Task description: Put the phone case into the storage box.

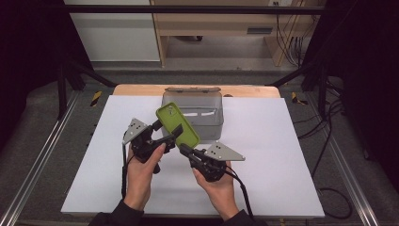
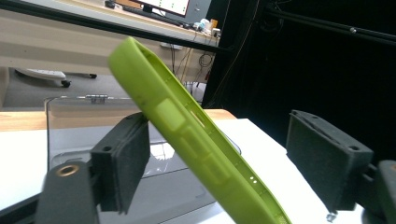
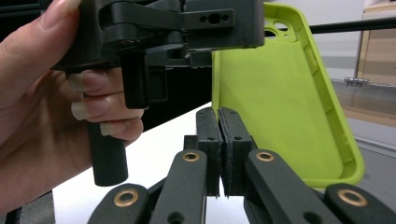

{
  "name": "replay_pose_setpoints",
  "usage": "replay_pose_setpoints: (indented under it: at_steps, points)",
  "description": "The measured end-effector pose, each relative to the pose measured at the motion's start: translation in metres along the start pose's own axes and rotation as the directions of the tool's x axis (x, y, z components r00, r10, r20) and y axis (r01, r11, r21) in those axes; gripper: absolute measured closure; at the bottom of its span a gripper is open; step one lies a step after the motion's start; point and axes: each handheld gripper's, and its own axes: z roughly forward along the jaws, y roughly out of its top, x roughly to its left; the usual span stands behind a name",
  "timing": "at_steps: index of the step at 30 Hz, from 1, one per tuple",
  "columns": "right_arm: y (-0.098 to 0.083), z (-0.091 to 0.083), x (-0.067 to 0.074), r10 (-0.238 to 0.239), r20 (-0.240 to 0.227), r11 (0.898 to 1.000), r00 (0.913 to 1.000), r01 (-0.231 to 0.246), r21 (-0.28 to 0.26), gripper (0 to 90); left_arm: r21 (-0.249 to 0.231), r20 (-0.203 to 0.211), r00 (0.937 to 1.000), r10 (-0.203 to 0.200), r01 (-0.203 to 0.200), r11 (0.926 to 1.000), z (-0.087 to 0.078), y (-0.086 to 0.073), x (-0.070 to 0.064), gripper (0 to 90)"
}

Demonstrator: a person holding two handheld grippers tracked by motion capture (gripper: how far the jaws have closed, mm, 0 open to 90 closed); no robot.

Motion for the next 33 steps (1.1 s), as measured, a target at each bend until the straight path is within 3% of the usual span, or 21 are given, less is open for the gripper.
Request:
replay_pose_setpoints:
  at_steps: [7,25,33]
  points:
    - [0.0,0.003,0.002,0.007,0.001,1.0,1.0,-0.007,-0.007,87.9,-0.021,-0.008,0.9993,-0.036,0.036,0.9992,0.0,-0.002,0.001,39.6]
    - [0.001,0.007,0.006,0.03,0.012,0.999,0.9995,-0.03,-0.025,87.9,-0.04,-0.02,0.9968,-0.077,0.076,0.9963,-0.003,-0.007,-0.002,57.0]
    - [0.002,0.008,0.006,0.04,0.03,0.999,0.9988,-0.039,-0.034,87.9,-0.051,-0.019,0.9922,-0.123,0.122,0.9912,-0.007,-0.015,-0.004,65.3]
